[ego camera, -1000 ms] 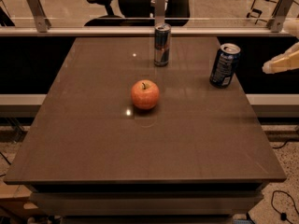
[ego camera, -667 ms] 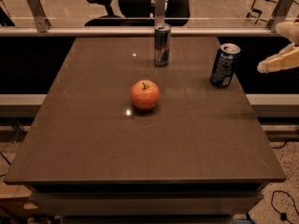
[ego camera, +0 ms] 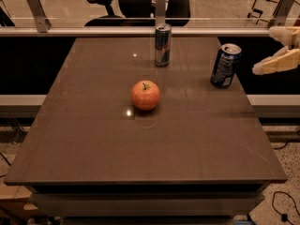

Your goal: Knock pepsi can over

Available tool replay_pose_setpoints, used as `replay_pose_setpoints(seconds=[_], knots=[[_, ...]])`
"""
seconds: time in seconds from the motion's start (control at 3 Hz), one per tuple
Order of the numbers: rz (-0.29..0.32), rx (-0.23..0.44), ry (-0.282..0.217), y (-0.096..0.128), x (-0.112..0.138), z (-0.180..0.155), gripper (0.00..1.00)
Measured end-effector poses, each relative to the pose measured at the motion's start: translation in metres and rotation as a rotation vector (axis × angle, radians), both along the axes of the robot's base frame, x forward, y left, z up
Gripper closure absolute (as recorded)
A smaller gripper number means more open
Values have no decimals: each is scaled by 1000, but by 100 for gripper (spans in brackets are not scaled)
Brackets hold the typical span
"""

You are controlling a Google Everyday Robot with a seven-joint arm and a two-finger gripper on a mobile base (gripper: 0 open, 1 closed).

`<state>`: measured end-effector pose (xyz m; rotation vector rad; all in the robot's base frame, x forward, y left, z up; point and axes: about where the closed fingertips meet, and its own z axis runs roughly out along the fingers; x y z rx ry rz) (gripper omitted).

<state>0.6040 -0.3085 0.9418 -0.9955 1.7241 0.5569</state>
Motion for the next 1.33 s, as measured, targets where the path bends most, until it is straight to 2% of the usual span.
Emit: replay_pose_setpoints(seconds=[0.33,1.0,1.33], knots=[[25,12,-1,5,-1,-2,0],[142,140,-35,6,10,-17,0],[167,182,-52,5,17,-22,0]])
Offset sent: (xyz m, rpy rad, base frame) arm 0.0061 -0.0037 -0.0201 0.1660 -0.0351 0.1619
